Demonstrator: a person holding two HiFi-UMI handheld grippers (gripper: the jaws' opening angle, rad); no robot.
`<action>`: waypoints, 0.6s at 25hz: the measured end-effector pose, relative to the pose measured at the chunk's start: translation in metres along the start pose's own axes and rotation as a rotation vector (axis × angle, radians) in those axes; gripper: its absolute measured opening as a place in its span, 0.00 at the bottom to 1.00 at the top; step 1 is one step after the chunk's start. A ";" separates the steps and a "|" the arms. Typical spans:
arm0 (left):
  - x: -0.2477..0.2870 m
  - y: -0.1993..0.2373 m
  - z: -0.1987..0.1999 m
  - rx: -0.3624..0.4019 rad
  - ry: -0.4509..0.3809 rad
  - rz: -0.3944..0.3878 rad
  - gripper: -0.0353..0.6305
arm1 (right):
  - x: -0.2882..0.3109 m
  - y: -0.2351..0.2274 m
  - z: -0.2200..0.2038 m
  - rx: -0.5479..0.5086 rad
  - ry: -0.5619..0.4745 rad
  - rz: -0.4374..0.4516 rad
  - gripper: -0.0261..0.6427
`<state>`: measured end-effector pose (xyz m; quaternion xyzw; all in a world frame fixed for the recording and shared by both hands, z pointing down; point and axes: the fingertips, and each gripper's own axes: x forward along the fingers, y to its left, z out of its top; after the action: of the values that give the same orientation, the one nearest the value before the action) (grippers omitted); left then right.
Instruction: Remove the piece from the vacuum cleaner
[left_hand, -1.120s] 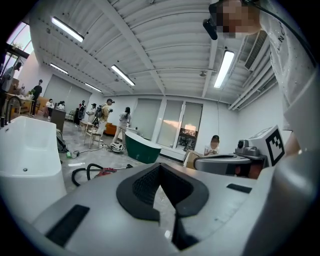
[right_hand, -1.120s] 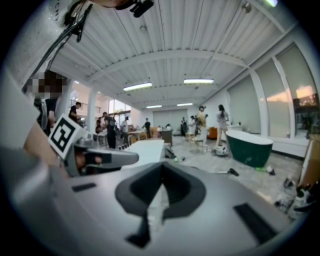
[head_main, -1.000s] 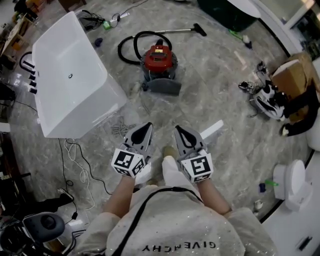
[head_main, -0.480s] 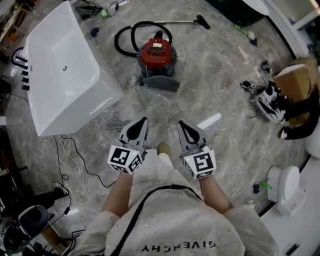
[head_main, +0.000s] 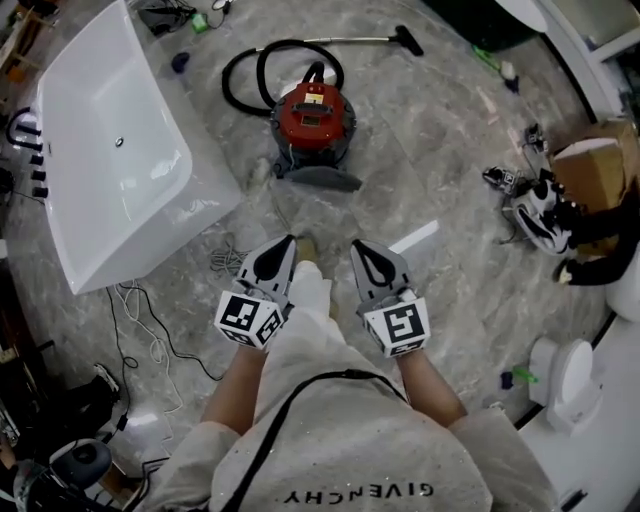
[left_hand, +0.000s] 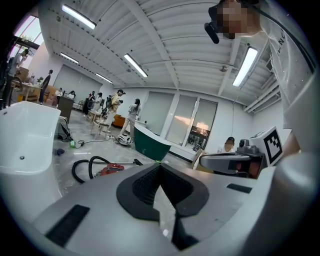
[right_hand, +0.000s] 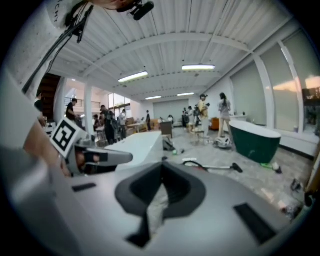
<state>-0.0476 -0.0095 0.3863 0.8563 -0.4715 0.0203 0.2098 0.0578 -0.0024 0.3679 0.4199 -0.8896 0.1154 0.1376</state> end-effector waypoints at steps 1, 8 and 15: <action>0.007 0.004 0.003 0.000 0.005 -0.006 0.08 | 0.007 -0.003 0.004 0.001 0.003 0.003 0.06; 0.054 0.040 0.012 0.003 0.060 -0.030 0.08 | 0.063 -0.030 0.017 -0.007 0.042 0.011 0.06; 0.088 0.078 0.010 -0.014 0.118 -0.042 0.08 | 0.107 -0.046 0.009 0.014 0.104 0.017 0.06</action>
<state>-0.0643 -0.1200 0.4246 0.8619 -0.4404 0.0630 0.2434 0.0275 -0.1106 0.4001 0.4067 -0.8840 0.1445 0.1796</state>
